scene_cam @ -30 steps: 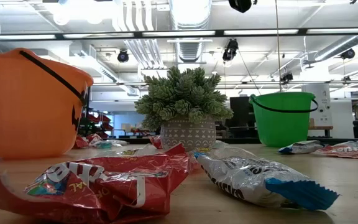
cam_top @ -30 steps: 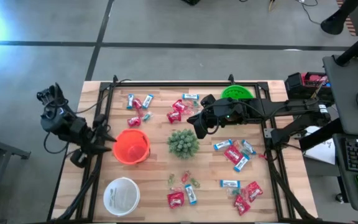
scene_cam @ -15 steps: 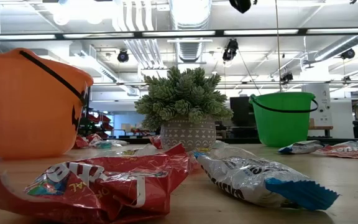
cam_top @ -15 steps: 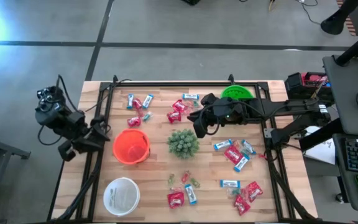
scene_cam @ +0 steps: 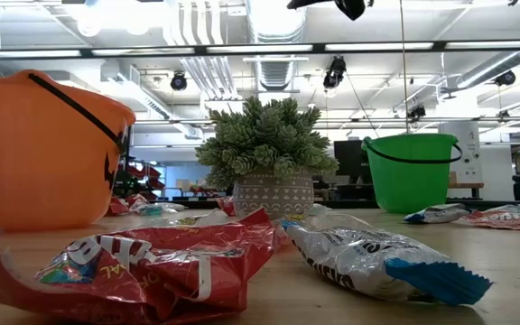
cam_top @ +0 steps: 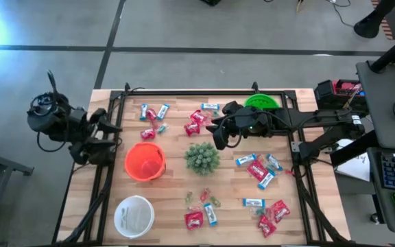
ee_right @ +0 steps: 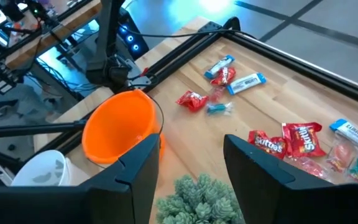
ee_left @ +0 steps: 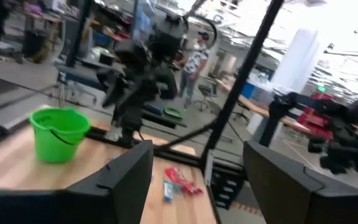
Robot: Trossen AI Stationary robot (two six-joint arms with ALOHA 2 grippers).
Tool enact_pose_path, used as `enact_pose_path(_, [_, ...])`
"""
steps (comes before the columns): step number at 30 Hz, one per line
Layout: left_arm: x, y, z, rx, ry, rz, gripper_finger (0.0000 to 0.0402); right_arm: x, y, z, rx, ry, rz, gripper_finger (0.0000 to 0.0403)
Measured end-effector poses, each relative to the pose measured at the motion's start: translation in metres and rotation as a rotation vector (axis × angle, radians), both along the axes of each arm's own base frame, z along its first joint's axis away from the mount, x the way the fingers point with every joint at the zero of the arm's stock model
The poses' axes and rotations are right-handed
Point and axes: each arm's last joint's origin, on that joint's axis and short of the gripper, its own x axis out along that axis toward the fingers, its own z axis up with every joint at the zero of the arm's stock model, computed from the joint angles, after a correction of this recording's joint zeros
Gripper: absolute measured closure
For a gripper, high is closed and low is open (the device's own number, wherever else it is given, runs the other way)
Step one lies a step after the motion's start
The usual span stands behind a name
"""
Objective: Sort candy
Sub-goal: Put the red candy into the green bucket
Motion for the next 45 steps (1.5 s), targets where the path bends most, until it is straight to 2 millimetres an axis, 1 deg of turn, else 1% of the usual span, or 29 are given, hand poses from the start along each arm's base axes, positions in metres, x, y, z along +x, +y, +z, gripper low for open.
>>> enact_pose_path(5, [0.002, -0.002, 0.012, 0.012, -0.01, 0.003, 0.0169, -0.001, 0.0, -0.002, -0.018, 0.026, 0.009, 0.0234])
enact_pose_path(8, [0.003, -0.003, 0.018, 0.013, -0.013, 0.013, 0.017, -0.004, 0.0, -0.006, -0.048, 0.091, 0.025, 0.0234])
enact_pose_path(11, [0.005, -0.003, 0.02, 0.059, -0.007, 0.09, 0.017, -0.009, -0.001, -0.013, -0.061, 0.18, 0.031, 0.0234])
enact_pose_path(14, [0.004, 0.001, 0.021, 0.079, 0.004, 0.193, 0.017, -0.02, -0.003, -0.016, -0.093, 0.327, 0.043, 0.0237])
enact_pose_path(19, [-0.001, 0.011, 0.022, 0.093, 0.032, 0.401, 0.017, -0.041, -0.005, -0.007, -0.125, 0.496, 0.024, 0.0239])
enact_pose_path(22, [-0.004, 0.016, 0.021, 0.095, 0.039, 0.451, 0.017, -0.051, -0.005, -0.004, -0.117, 0.574, 0.042, 0.0238])
enact_pose_path(25, [-0.008, 0.021, 0.02, 0.091, 0.042, 0.49, 0.017, -0.061, -0.004, -0.005, -0.067, 0.654, 0.048, 0.024])
enact_pose_path(31, [-0.013, 0.026, 0.017, 0.105, 0.051, 0.499, 0.017, -0.075, -0.004, -0.01, 0.051, 0.771, -0.04, 0.0239])
enact_pose_path(39, [-0.014, 0.027, 0.012, 0.173, 0.074, 0.429, 0.017, -0.076, 0.0, -0.019, 0.17, 0.769, -0.196, 0.0239])
enact_pose_path(41, [-0.014, 0.027, 0.012, 0.192, 0.075, 0.398, 0.017, -0.075, 0.001, -0.025, 0.183, 0.782, -0.221, 0.0239])
enact_pose_path(45, [-0.016, 0.027, 0.012, 0.212, 0.069, 0.358, 0.017, -0.073, 0.003, -0.044, 0.234, 0.841, -0.275, 0.0237])
